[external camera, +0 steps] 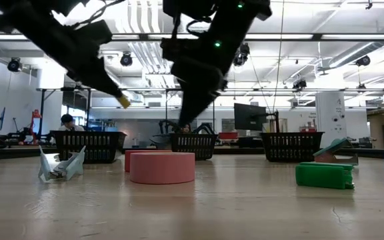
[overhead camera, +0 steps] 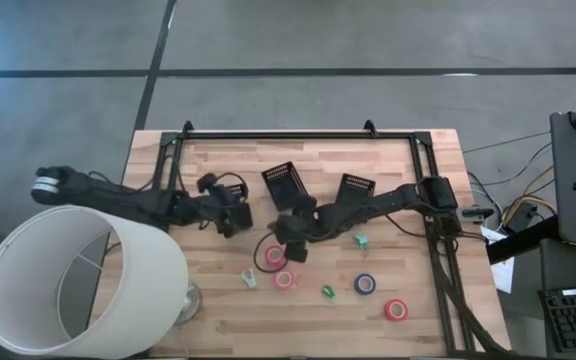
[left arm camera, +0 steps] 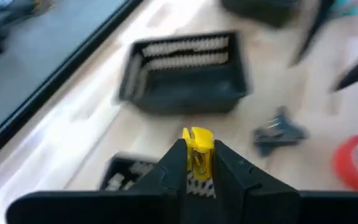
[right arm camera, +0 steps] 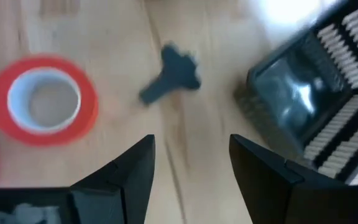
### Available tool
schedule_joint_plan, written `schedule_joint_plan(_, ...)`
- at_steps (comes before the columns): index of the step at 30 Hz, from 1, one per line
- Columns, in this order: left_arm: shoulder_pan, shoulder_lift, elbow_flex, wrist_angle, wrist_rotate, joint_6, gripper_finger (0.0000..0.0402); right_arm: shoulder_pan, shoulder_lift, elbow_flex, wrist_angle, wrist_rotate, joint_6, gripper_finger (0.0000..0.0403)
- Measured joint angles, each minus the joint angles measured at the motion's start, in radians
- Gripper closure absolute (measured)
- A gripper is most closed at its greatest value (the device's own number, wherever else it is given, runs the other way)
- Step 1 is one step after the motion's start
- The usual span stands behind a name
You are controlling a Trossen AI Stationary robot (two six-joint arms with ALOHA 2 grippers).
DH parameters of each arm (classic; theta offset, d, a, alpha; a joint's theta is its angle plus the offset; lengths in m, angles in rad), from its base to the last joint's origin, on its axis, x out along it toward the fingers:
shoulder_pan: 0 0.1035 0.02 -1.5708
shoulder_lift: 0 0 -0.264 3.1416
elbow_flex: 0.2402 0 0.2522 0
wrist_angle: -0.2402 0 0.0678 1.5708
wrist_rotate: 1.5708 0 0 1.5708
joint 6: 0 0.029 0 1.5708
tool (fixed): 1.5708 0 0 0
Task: Pick and place Stapler, Stapler remover, tape
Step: Put the yellow stapler into the left black bin
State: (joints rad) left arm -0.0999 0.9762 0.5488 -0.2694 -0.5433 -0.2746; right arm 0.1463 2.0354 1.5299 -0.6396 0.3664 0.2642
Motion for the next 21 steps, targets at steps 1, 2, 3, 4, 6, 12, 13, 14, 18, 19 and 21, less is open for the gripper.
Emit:
schedule_joint_plan(1,0.000,-0.011,0.008,-0.054,-0.008,-0.034,0.0346,0.006,0.000,0.000,-0.012,0.000,0.011,0.0200)
schedule_joint_plan(2,0.001,-0.021,0.013,-0.095,-0.008,-0.073,0.0346,0.011,0.000,0.000,-0.018,0.000,0.020,0.0200)
schedule_joint_plan(3,0.002,-0.029,0.016,-0.127,-0.008,-0.116,0.0346,0.016,0.000,-0.001,-0.019,0.000,0.023,0.0199)
schedule_joint_plan(4,0.002,-0.033,0.017,-0.155,-0.008,-0.160,0.0346,0.021,0.000,-0.001,-0.017,0.000,0.023,0.0199)
schedule_joint_plan(6,0.002,-0.030,0.003,-0.194,-0.007,-0.230,0.0346,0.027,0.000,-0.001,-0.004,0.000,0.019,0.0200)
schedule_joint_plan(12,0.004,0.018,-0.065,-0.165,0.008,-0.292,0.0346,0.028,0.000,-0.002,0.007,0.000,0.006,0.0202)
schedule_joint_plan(13,0.005,0.025,-0.067,-0.163,0.007,-0.293,0.0345,0.028,0.000,-0.002,0.011,0.000,0.006,0.0202)
schedule_joint_plan(14,0.007,0.031,-0.068,-0.163,0.003,-0.293,0.0343,0.028,0.000,-0.002,0.017,0.000,0.006,0.0202)
schedule_joint_plan(18,0.017,0.056,-0.068,-0.157,-0.010,-0.262,0.0314,0.028,0.000,-0.002,0.027,0.000,0.006,0.0204)
schedule_joint_plan(19,0.021,0.062,-0.068,-0.157,-0.010,-0.253,0.0304,0.028,0.000,-0.002,0.028,-0.001,0.006,0.0204)
schedule_joint_plan(21,0.027,0.074,-0.068,-0.155,-0.009,-0.243,0.0281,0.028,0.000,-0.002,0.032,-0.001,0.006,0.0204)
